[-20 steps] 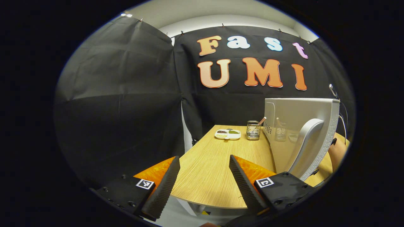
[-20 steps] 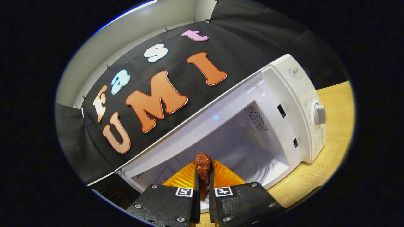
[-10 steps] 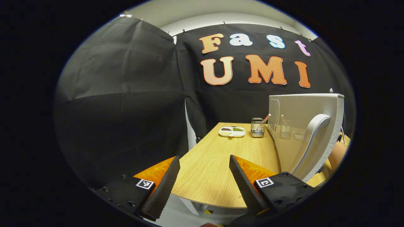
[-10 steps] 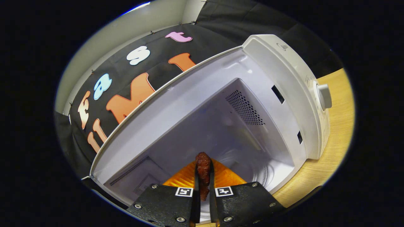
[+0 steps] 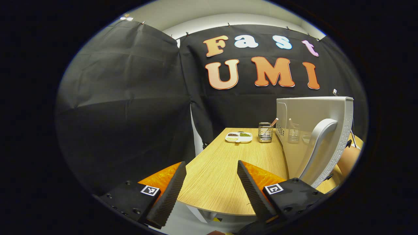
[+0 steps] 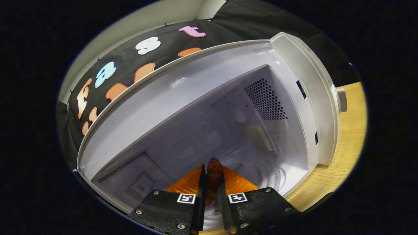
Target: Open the microwave oven with the left hand, put the food in, and close the microwave oven.
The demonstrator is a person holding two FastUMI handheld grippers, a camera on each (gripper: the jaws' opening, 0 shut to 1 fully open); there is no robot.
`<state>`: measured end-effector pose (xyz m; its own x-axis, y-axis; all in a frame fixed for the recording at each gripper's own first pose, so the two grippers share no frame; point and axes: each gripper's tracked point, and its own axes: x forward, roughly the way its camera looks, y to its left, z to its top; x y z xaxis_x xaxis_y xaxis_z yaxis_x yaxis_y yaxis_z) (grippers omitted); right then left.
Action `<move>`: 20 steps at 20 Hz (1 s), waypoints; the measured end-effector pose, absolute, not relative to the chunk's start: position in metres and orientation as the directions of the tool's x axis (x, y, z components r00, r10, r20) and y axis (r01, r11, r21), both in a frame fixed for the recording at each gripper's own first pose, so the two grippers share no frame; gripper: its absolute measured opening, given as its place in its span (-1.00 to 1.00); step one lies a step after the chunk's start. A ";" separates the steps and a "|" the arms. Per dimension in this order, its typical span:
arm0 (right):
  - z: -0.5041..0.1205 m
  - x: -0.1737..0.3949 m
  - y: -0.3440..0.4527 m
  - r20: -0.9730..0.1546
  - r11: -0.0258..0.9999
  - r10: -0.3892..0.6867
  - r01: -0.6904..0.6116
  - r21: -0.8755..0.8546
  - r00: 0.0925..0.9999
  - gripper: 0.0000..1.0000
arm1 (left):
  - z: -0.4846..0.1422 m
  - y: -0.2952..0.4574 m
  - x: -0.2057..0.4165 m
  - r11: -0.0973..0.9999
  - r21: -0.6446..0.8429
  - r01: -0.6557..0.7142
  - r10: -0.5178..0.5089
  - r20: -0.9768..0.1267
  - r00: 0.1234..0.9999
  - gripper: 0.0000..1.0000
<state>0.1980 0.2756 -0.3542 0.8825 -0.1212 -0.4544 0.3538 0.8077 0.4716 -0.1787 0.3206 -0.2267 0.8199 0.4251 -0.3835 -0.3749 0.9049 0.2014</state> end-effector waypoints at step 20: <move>-0.331 0.160 0.241 -0.533 0.987 -0.118 0.156 0.027 0.838 0.87 | -0.207 0.277 -0.171 0.927 0.188 -0.324 0.372 -0.355 0.858 0.89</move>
